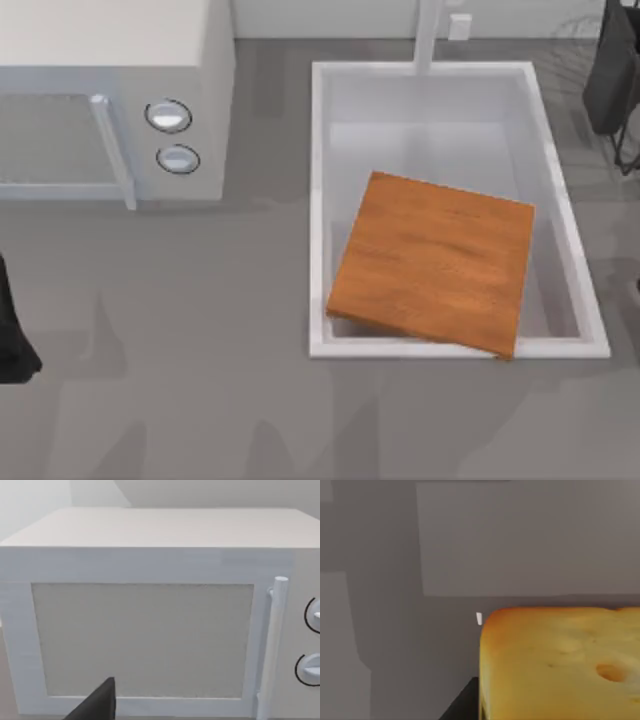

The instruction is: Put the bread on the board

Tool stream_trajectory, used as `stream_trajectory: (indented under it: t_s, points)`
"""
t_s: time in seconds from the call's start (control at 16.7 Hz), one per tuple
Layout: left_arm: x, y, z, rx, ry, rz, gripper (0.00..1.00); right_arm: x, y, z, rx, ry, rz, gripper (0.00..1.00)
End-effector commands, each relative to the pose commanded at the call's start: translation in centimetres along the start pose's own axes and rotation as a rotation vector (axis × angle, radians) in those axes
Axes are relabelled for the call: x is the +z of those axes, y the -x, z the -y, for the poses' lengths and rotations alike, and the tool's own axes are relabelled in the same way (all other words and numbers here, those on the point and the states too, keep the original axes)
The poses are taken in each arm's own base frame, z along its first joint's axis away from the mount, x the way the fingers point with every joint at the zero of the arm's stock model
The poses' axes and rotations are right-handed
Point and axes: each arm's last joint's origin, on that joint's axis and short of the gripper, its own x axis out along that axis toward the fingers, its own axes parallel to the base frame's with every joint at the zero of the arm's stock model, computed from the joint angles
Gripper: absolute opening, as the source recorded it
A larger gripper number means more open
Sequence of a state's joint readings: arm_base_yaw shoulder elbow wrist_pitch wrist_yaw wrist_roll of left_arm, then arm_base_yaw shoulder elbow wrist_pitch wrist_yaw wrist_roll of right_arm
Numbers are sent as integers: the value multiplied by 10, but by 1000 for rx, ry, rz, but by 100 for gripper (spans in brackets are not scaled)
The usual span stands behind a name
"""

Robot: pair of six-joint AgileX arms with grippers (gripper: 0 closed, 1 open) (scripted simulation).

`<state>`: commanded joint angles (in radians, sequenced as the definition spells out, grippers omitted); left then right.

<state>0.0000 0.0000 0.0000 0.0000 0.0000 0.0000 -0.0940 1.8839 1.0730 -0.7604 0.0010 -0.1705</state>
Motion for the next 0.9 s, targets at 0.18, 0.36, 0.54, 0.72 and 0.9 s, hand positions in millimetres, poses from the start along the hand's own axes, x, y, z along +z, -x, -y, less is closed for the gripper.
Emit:
stream_trajectory:
  t_s: [0.18,0.36,0.54,0.72,0.9]
  points:
    - [0,0,0,0,0,0,100,0,0,0,0,0,0,0]
    - [0,0,0,0,0,0,100,0,0,0,0,0,0,0]
    - [0,0,0,0,0,0,100,2,6,1,-2,-2,8,0]
    - [0,0,0,0,0,0,100,6,31,1,-2,0,8,0]
    - [0,0,0,0,0,0,100,4,66,0,3,1,-21,0]
